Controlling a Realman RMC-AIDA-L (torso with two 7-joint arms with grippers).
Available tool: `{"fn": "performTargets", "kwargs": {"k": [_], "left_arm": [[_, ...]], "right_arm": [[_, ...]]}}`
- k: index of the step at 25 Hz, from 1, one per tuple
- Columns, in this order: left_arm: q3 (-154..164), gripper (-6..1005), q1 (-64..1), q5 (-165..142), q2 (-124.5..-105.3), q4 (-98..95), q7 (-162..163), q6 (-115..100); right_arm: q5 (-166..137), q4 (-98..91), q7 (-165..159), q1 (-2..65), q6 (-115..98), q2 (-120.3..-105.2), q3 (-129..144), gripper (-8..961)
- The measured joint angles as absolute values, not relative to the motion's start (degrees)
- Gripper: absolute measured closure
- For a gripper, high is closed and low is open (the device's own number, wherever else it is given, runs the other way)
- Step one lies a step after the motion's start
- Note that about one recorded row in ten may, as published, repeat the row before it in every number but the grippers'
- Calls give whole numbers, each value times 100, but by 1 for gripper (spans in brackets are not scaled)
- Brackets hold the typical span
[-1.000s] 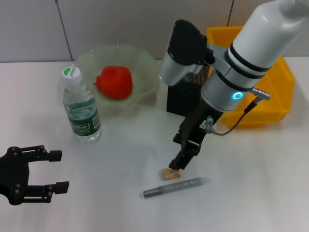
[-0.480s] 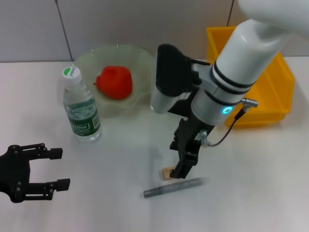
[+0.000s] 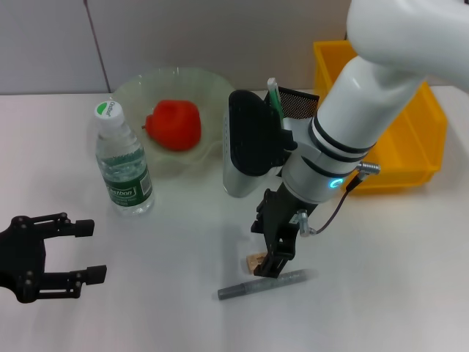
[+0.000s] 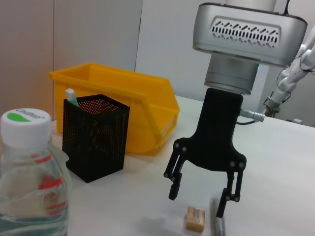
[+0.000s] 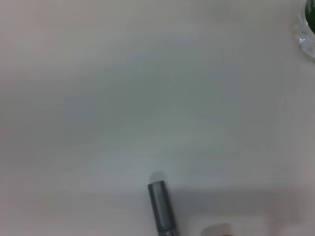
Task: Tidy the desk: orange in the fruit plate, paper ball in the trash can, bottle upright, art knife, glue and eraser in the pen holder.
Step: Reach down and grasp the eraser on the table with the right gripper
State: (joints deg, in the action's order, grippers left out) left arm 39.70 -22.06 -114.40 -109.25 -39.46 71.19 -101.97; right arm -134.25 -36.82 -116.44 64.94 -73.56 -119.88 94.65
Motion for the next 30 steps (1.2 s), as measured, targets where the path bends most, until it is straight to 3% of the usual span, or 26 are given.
{"fn": "performTargets", "kwargs": {"k": [10,15,30], "left_arm": [[3973,198,-2206,-11477,-10963,-3946,7119,-10134],[3973,198,-2197,-11476,-10971,-3946,7119,-10131],[3971,199,-2197,-11439,-10968,-3946,7119,-10104]], "right_arm": [[-13260,-3677,-11639,6414,-7054,-11988,9808,272],[-13081,-3653,-11638,6364,-6873,-11988,10155,382],[-12954,-3675,-11565,6277,-6777,-11988,10266,502]]}}
